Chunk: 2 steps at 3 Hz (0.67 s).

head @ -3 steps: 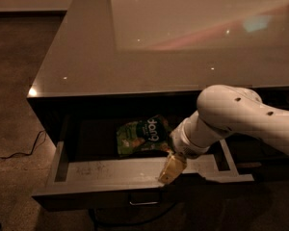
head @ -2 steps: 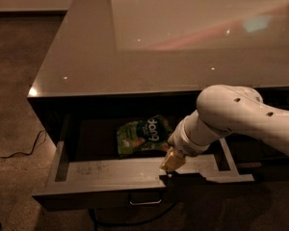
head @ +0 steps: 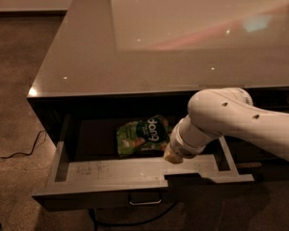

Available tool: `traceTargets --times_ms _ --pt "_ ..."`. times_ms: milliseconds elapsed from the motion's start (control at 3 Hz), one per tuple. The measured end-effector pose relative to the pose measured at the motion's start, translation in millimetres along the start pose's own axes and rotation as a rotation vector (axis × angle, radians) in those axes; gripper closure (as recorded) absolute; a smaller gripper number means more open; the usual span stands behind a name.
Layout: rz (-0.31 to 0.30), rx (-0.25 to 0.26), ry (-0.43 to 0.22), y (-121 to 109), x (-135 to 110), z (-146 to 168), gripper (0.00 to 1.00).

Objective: Open top drawer

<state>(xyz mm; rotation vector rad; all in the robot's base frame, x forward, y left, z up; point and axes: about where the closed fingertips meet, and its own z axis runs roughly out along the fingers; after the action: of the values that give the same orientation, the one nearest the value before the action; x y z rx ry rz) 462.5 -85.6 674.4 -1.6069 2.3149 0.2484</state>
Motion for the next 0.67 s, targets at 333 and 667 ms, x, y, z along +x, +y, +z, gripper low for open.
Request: traceTargets --times_ms 333,667 --pt "-0.015 -0.016 0.043 4.5 4.2 8.4 1.00" --pt "-0.027 -0.037 0.081 10.6 9.1 13.4 1.00"
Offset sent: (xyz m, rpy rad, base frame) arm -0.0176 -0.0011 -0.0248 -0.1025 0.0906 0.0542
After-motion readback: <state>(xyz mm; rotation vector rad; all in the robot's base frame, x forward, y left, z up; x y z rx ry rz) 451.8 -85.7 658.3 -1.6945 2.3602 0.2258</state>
